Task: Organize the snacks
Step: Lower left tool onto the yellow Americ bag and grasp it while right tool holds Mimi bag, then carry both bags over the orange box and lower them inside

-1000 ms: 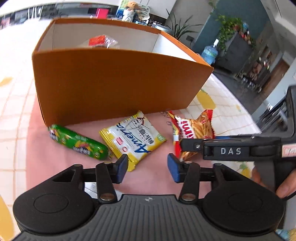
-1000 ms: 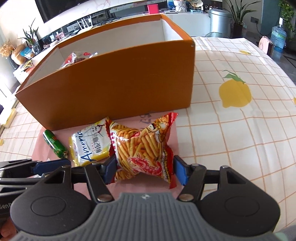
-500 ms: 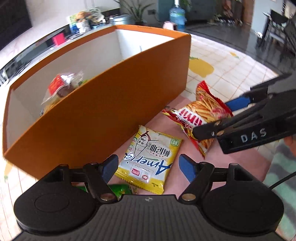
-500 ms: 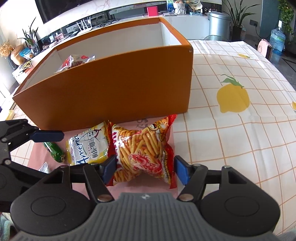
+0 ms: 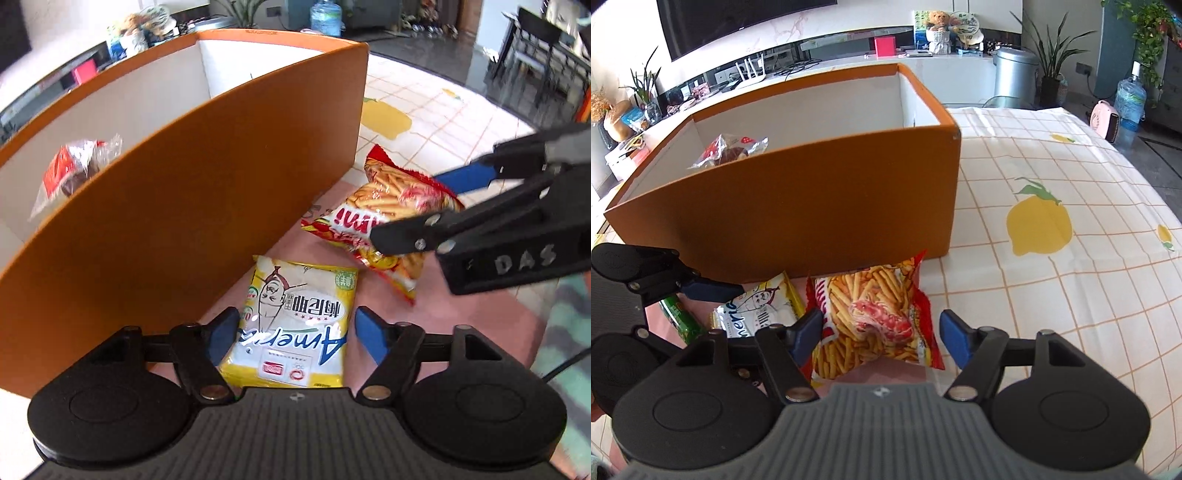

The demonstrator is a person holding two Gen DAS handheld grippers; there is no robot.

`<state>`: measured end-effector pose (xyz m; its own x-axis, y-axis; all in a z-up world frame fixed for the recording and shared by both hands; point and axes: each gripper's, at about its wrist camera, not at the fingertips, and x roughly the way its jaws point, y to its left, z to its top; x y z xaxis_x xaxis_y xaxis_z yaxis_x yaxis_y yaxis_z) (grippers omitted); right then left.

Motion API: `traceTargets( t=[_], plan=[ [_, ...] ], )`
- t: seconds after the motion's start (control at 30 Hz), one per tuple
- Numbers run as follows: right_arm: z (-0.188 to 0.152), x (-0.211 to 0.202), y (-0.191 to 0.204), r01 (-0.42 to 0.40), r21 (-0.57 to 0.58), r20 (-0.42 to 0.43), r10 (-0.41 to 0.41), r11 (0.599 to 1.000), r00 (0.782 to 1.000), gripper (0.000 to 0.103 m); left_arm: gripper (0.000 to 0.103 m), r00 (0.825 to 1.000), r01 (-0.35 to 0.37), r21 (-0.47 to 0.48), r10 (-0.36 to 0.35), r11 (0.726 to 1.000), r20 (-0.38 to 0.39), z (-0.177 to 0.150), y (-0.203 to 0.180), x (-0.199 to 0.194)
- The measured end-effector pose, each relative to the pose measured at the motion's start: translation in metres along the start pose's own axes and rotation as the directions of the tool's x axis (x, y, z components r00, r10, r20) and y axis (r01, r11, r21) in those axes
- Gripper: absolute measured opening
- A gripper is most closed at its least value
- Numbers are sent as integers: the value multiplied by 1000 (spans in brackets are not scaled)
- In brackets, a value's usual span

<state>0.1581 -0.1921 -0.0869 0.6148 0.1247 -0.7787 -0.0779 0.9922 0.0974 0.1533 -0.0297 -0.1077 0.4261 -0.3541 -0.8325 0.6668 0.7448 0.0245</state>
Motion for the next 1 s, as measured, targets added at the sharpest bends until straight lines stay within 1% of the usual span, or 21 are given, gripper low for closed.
traceTargets(
  t=[0.07, 0.17, 0.4, 0.5, 0.63, 0.77, 0.87, 1.0],
  plan=[
    [0, 1, 2, 9, -7, -4, -9, 1000, 1000, 60, 70, 1000, 2, -34, -2, 999, 6, 0, -1, 0],
    [0, 2, 1, 8, -1, -8, -8, 1000, 1000, 58, 62, 1000, -18, -72, 19, 997, 7, 1, -4, -1],
    [0, 3, 1, 6, 1, -14, -6, 1000, 1000, 53, 61, 996, -94, -178, 93, 980, -14, 3, -11, -1],
    [0, 2, -1, 3, 11, -12, -3, 1000, 1000, 50, 60, 992, -128, -194, 127, 973, -20, 2, -17, -2],
    [-1, -2, -3, 3, 25, -4, -3, 1000, 1000, 48, 60, 988, -154, -258, 154, 954, -19, 0, -15, -10],
    [-3, -11, -4, 3, 18, 26, -3, 1000, 1000, 48, 60, 980, -184, -307, 198, 934, 15, -2, -13, -31],
    [-4, -18, -3, 10, 5, 45, -11, 1000, 999, 48, 60, 976, -181, -341, 210, 923, 52, -2, -13, -46],
    [-5, -30, -4, 19, -6, 75, -18, 1000, 997, 48, 60, 967, -164, -367, 222, 916, 122, -3, -15, -71]
  ],
)
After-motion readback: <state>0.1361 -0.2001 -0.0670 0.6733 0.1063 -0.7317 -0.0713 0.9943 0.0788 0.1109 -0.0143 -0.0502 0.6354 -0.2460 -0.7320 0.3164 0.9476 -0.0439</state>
